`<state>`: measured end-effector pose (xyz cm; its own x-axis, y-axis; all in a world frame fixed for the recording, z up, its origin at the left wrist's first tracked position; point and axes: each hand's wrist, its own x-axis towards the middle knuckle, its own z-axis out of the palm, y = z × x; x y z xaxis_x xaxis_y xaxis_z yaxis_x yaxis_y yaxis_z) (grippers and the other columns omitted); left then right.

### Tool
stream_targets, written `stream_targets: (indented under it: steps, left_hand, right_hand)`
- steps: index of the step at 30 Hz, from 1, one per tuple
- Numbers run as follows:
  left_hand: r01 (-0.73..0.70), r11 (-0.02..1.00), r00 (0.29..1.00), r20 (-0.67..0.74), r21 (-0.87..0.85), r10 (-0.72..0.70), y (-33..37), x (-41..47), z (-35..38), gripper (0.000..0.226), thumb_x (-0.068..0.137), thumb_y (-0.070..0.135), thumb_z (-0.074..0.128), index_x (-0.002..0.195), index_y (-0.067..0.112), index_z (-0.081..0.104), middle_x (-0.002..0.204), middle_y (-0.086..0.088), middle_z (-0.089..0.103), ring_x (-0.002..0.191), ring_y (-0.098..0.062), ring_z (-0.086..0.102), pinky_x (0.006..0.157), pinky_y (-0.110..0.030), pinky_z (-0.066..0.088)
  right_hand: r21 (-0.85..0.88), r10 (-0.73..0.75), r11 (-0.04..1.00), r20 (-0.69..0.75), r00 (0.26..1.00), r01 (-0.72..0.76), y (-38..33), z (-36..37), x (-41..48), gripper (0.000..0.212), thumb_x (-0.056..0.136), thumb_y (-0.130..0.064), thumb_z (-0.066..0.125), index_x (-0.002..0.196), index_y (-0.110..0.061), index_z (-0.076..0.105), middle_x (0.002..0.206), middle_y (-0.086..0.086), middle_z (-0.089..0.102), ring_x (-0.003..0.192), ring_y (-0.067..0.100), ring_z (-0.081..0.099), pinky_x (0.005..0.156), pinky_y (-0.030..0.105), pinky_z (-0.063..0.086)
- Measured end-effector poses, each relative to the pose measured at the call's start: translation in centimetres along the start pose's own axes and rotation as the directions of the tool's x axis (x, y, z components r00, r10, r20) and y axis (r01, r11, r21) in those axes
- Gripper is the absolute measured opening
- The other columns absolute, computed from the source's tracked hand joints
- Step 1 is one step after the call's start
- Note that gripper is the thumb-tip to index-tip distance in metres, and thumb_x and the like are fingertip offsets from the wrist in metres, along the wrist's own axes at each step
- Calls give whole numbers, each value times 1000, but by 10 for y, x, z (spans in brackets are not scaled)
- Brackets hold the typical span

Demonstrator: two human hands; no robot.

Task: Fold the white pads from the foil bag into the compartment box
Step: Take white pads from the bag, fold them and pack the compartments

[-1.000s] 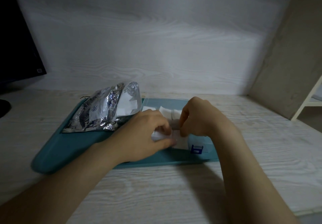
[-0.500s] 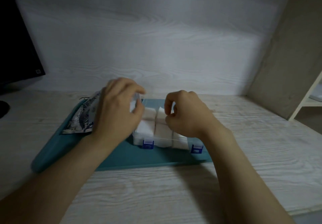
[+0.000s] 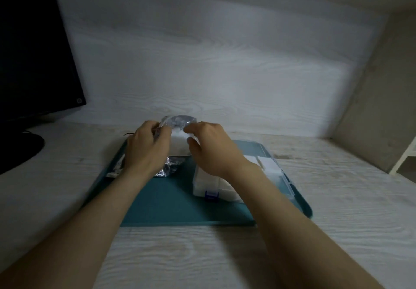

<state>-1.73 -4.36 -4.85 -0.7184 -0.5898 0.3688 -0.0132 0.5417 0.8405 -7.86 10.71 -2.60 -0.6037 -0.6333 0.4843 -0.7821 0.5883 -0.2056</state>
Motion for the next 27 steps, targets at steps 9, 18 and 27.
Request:
stream_targets:
  steps: [9,18,27]
  left_hand:
    - [134,990,989,-52,-41,-136,-9,9,6,33,106,11,38,76,6,49,114,-32,66,91,-42,49,76,-40,24]
    - [71,997,995,-78,29,-68,-16,10,10,34,108,27,26,91,10,50,98,-23,59,107,-42,57,74,-33,22]
    - [80,996,992,-96,43,-76,-10,11,9,38,104,23,34,73,9,51,110,-30,68,87,-35,43,76,-38,29]
  right_hand:
    - [-88,161,985,177,971,-147,-10,27,37,17,91,-1,53,104,1,63,116,24,68,107,43,60,76,36,40]
    - [-5,307,949,237,922,-315,-20,36,55,20,93,-13,64,82,-7,48,112,25,64,113,40,59,79,36,43]
    - [67,352,933,26,936,-353,-26,31,45,21,82,-19,63,98,-15,76,87,8,67,89,36,61,76,36,43]
